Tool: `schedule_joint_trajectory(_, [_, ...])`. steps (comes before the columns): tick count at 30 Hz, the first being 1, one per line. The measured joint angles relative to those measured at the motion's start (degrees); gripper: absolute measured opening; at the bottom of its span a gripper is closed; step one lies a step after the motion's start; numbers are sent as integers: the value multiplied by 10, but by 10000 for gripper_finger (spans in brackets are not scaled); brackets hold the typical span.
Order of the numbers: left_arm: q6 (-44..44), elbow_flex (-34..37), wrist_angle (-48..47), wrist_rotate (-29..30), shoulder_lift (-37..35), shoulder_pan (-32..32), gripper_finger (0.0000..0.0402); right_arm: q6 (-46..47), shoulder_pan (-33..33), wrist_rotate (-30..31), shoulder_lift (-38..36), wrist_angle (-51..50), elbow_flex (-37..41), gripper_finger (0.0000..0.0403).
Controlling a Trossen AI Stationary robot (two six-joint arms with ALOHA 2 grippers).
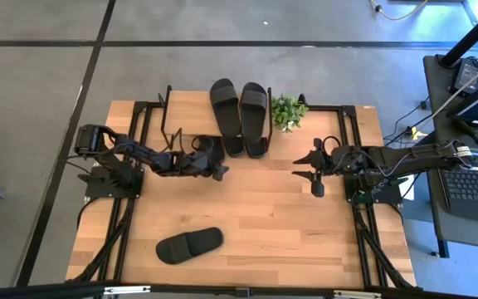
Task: Pick and place slides into the shelf
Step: Put the black slide under the shelf
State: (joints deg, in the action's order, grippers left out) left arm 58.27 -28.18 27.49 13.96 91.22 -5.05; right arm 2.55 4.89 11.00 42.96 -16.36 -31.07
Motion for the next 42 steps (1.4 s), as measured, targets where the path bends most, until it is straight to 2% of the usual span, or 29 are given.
schedule_joint_trajectory(15, [-15,0,-41,-1,0,-36,263,0,0,0,0,-20,0,156])
schedule_joint_trajectory(34, [-16,0,-46,2,0,-72,263,0,0,0,0,-19,0,156])
schedule_joint_trajectory(42, [-14,0,-45,-66,0,-72,263,0,0,0,0,-19,0,156])
